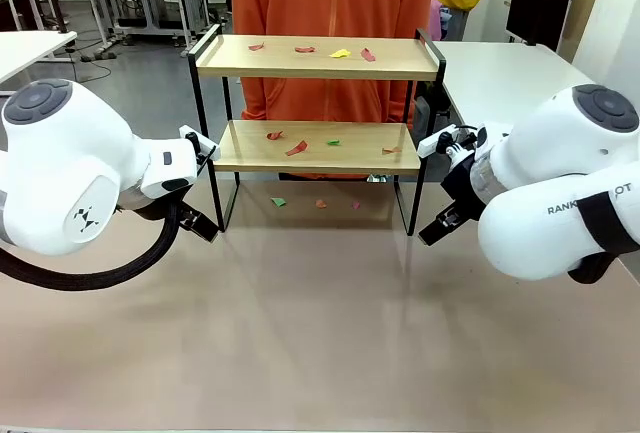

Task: Clean the shelf.
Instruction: Pick up the Duster handed by the human.

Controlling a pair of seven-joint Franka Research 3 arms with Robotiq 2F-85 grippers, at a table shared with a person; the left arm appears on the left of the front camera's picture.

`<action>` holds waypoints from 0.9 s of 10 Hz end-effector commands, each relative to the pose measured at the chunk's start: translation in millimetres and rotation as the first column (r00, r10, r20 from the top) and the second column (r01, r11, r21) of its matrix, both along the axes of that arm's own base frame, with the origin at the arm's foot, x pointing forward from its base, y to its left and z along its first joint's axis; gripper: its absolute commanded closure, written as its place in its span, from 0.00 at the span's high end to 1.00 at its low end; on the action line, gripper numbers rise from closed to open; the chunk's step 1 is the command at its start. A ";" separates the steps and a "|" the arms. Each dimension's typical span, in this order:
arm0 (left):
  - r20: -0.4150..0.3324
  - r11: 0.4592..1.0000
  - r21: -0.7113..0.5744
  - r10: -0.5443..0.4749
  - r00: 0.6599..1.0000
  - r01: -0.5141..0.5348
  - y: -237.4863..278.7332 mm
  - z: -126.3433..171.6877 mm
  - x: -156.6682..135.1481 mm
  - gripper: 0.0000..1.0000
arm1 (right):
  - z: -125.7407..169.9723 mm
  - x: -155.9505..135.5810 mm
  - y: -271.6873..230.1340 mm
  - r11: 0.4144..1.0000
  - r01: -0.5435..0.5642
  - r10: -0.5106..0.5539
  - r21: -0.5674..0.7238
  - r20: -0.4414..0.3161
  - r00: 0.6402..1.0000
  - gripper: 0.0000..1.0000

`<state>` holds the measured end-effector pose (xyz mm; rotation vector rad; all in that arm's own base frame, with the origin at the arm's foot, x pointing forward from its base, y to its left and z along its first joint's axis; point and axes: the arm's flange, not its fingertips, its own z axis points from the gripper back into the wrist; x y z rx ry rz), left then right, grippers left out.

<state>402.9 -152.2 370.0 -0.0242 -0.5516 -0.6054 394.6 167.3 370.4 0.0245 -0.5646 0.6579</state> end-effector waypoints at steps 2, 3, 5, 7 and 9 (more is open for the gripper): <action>0.000 1.000 0.000 0.000 1.000 0.000 0.2 0.1 0.1 1.00 | 0.4 0.0 0.0 1.000 0.000 0.000 0.001 0.001 1.000 1.00; 0.000 1.000 0.000 0.000 1.000 0.000 0.2 0.1 0.1 1.00 | 0.4 0.0 0.0 1.000 0.000 0.000 0.001 0.001 1.000 1.00; 0.000 1.000 0.000 0.000 1.000 0.000 -0.1 0.0 0.0 1.00 | -0.4 0.0 0.0 1.000 0.000 0.000 0.000 -0.001 1.000 1.00; -0.017 0.992 -0.038 -0.118 0.993 0.117 20.6 49.7 4.0 1.00 | 55.1 1.4 -8.5 0.995 -0.097 0.099 0.036 -0.032 0.995 1.00; -0.038 0.972 -0.124 -0.204 0.978 0.198 46.3 94.6 12.5 1.00 | 99.0 7.9 -39.2 0.979 -0.158 0.160 0.129 -0.011 0.987 1.00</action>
